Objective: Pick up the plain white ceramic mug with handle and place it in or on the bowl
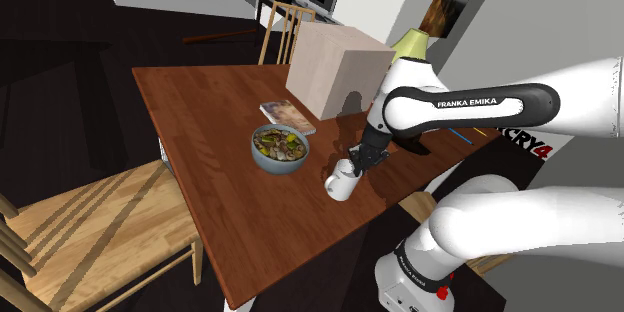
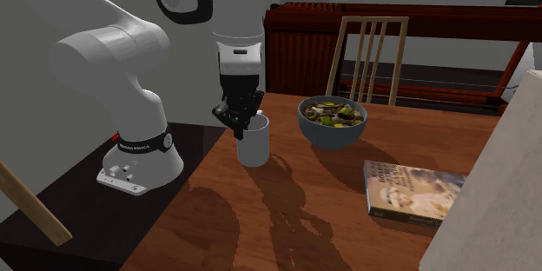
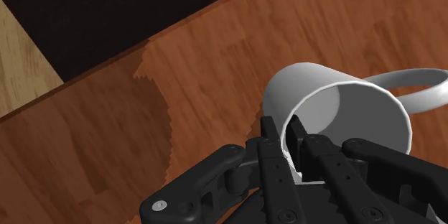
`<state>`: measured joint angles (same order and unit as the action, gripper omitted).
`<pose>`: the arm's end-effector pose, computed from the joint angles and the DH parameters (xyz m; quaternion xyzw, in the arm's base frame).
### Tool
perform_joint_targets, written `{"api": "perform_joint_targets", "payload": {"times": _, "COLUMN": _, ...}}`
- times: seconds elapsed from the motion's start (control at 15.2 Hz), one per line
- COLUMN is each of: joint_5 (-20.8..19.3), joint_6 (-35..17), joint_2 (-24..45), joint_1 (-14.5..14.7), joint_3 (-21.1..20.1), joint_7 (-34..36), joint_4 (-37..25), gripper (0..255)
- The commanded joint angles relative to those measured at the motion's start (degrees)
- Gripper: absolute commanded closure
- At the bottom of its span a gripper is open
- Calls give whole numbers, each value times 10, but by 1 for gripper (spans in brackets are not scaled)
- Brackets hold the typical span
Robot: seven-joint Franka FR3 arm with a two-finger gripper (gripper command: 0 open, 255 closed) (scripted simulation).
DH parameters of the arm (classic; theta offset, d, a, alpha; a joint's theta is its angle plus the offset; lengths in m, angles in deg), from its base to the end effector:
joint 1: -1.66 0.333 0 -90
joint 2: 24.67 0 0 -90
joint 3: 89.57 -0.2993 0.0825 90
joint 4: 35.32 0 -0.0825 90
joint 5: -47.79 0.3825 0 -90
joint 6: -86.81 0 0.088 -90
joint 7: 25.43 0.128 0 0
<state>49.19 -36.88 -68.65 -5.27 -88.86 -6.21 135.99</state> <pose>0.2832 -0.0353 0.3060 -0.9708 0.2372 0.0331 0.0109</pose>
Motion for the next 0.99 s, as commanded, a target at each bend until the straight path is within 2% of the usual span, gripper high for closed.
{"api": "perform_joint_targets", "payload": {"times": 0.0, "joint_5": 0, "joint_6": 0, "joint_2": 0, "joint_1": 0, "joint_3": 0, "joint_7": 0, "joint_4": 0, "gripper": 255}}
{"api": "perform_joint_targets", "payload": {"times": 0.2, "joint_5": 0, "joint_6": 0, "joint_2": 0, "joint_1": 0, "joint_3": 0, "joint_7": 0, "joint_4": 0, "gripper": 255}}
{"api": "perform_joint_targets", "payload": {"times": 0.92, "joint_5": -1, "joint_6": 115, "joint_2": -54, "joint_1": -1, "joint_3": -1, "joint_7": 3, "joint_4": -61, "gripper": 255}}
